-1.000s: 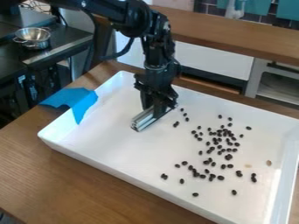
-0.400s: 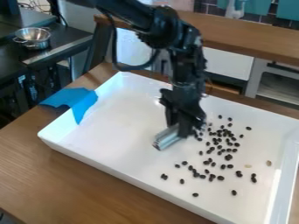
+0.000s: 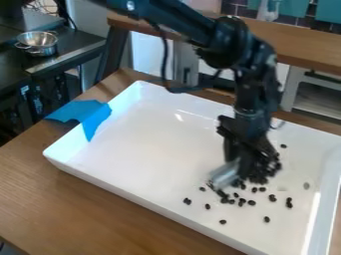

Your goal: Sweep into pile

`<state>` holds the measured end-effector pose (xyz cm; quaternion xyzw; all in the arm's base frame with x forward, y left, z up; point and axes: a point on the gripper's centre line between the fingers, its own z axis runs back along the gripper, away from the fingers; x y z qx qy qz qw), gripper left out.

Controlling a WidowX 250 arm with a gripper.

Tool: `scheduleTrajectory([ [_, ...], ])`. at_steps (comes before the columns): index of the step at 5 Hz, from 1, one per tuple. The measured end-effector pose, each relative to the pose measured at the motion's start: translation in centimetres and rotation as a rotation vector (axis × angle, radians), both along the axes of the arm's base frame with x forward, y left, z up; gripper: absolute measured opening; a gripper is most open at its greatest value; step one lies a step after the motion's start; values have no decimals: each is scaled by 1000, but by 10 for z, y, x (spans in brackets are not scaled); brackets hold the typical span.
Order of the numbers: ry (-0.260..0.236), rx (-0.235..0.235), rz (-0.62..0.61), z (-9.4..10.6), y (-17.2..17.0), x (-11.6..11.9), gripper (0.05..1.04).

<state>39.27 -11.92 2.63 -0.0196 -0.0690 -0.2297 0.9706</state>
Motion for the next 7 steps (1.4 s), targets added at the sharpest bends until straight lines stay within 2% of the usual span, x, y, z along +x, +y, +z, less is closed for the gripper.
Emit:
scheduleTrajectory([
  [2, -25, 12, -110, -2, -36, -19, 359],
  [3, -25, -10, -97, 1, -39, -23, 359],
  [4, -43, -46, 2, 15, -9, -17, 359],
  [5, -149, -45, 135, 47, 39, -4, 359],
  [6, -219, -37, 217, 68, 73, -1, 359],
  [7, -153, -2, 382, 62, 114, -5, 359],
])
